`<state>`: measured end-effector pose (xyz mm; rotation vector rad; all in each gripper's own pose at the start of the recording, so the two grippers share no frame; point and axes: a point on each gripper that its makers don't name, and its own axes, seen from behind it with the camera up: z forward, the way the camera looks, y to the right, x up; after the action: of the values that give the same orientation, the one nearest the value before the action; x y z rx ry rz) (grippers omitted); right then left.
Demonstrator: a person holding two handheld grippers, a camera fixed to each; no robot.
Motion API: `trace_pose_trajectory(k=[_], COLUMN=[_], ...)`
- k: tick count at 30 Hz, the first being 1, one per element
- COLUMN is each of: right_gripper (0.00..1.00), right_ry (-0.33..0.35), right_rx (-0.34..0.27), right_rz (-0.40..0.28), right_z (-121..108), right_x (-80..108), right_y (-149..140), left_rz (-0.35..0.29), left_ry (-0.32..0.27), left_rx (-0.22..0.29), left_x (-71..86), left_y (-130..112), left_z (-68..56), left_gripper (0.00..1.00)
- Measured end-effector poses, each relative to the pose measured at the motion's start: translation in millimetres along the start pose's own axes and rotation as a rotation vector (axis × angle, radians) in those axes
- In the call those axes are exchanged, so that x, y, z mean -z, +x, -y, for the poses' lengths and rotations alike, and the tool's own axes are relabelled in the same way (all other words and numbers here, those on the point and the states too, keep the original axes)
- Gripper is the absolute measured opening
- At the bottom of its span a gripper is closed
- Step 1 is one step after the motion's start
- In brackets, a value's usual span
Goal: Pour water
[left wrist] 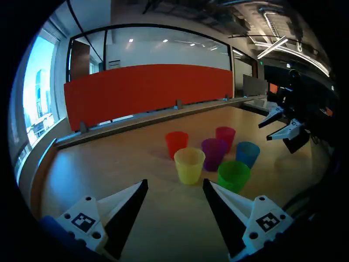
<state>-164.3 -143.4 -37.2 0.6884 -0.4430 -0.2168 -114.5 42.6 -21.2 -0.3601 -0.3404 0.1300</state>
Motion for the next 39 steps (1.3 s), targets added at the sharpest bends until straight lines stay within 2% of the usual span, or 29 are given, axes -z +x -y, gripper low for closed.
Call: trace_pose_trajectory(k=[11,18,26,33,39], right_gripper=[0.95,0.95,0.96,0.96,0.96], right_ry=[-0.199,-0.328,-0.473,-0.582,-0.635], right_rx=[-0.075,-0.111,-0.150,-0.181,-0.218], right_rz=[-0.104,-0.117,-0.188,-0.251,-0.321], right_z=[-23,-37,-61,-84,-94], right_x=[43.2,52.6,61.3,73.2,82.0], right_y=[22,21,31,44,56], left_rz=[-0.082,-0.151,-0.198,-0.221,-0.234], left_ry=[0.172,0.268,0.318,0.359,0.389], left_rx=[0.089,0.126,0.163,0.151,0.158], left_x=[20.9,28.3,28.4,27.1,23.4], left_y=[9,22,32,35,31], left_z=[27.9,42.8,42.4,43.3,43.7], left_gripper=[0.94,0.94,0.94,0.94,0.94])
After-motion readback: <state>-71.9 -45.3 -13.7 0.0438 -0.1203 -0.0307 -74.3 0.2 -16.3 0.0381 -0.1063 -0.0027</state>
